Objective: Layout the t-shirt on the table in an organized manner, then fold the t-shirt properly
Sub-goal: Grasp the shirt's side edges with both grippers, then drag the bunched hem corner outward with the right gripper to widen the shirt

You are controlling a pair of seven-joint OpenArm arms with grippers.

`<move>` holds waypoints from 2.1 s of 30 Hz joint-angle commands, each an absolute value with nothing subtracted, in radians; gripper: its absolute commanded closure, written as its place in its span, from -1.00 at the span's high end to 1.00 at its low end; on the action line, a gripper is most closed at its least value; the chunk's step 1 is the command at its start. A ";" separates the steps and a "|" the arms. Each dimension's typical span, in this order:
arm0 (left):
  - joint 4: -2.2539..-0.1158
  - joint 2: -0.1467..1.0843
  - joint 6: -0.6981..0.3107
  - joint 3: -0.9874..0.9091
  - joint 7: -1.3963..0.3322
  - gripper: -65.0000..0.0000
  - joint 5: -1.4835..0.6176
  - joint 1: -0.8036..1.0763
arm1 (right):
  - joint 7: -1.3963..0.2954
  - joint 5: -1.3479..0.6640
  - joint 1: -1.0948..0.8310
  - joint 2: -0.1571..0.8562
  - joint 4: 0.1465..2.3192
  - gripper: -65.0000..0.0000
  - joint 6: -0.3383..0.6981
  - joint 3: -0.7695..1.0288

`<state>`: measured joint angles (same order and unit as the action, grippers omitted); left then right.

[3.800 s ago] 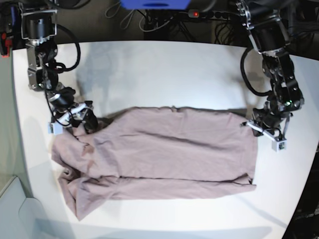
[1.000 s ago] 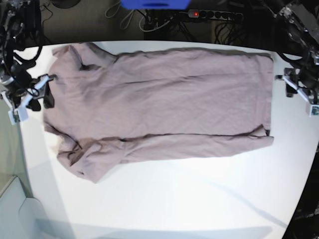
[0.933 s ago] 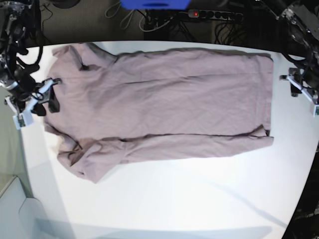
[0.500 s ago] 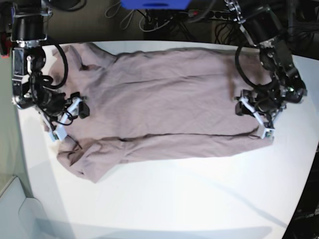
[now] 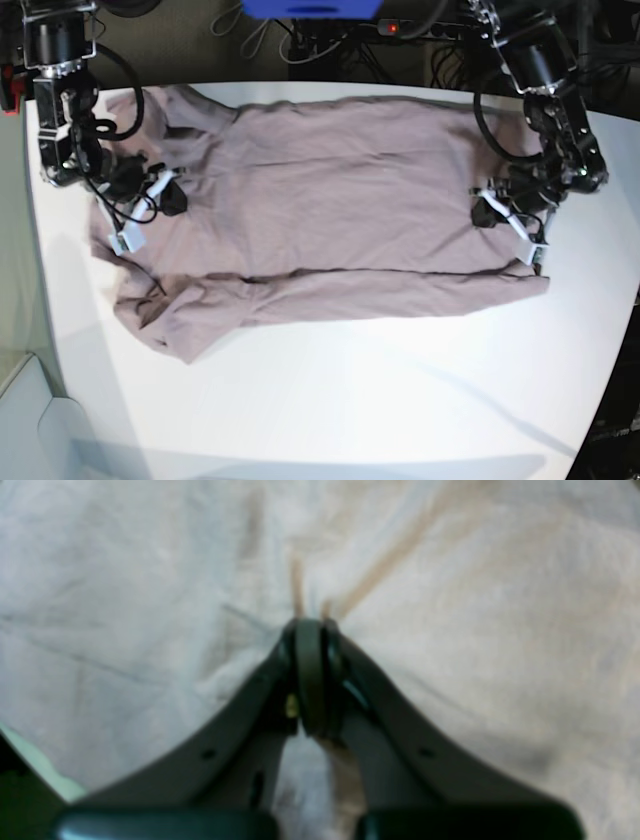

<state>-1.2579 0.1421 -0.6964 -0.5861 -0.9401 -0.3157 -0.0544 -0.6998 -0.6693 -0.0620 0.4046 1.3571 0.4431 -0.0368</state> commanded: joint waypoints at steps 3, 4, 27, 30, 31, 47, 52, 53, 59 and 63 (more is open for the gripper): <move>-1.313 0.188 -0.684 -0.591 -1.064 -0.99 -0.231 0.015 | -0.786 -0.631 -0.143 0.446 1.428 -1.00 0.446 -0.044; -1.336 0.197 -0.684 -0.593 -1.069 -0.99 -0.232 0.027 | -0.786 -0.633 -0.166 0.455 1.465 -1.00 0.446 -0.042; -1.692 0.186 -0.680 -0.598 -1.099 -0.98 -0.234 0.065 | -0.788 -0.633 -0.217 0.452 1.764 -1.00 0.446 -0.039; -1.695 0.191 -0.679 -0.598 -1.127 -0.98 -0.234 0.062 | -0.788 -0.633 -0.217 0.452 1.751 -1.00 0.446 -0.039; -1.695 0.191 -0.679 -0.598 -1.130 -0.98 -0.228 0.056 | -0.788 -0.633 -0.217 0.452 1.748 -1.00 0.446 -0.039; -1.662 0.189 -0.685 -0.624 -1.132 -0.08 -0.234 0.065 | -0.789 -0.633 -0.185 0.452 1.753 -1.00 0.446 -0.042; -1.667 0.188 -0.685 -0.624 -1.132 -0.08 -0.234 0.065 | -0.789 -0.634 -0.170 0.446 1.756 -0.56 0.446 -0.041; -1.662 0.188 -0.685 -0.624 -1.132 -0.08 -0.234 0.065 | -0.789 -0.634 -0.162 0.435 1.755 -0.44 0.446 -0.041; -1.659 0.186 -0.685 -0.621 -1.132 -0.08 -0.225 0.067 | -0.788 -0.633 -0.122 0.364 1.748 -0.15 0.446 -0.038; -1.659 0.186 -0.684 -0.619 -1.132 -0.08 -0.228 0.079 | -0.789 -0.633 -0.068 0.321 1.698 -0.15 0.446 -0.041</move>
<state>-1.6451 0.1753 -0.6842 -0.6174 -1.1454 -0.2169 0.0887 -0.8055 -0.6239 -0.0830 0.3107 1.6863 0.4450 -0.0456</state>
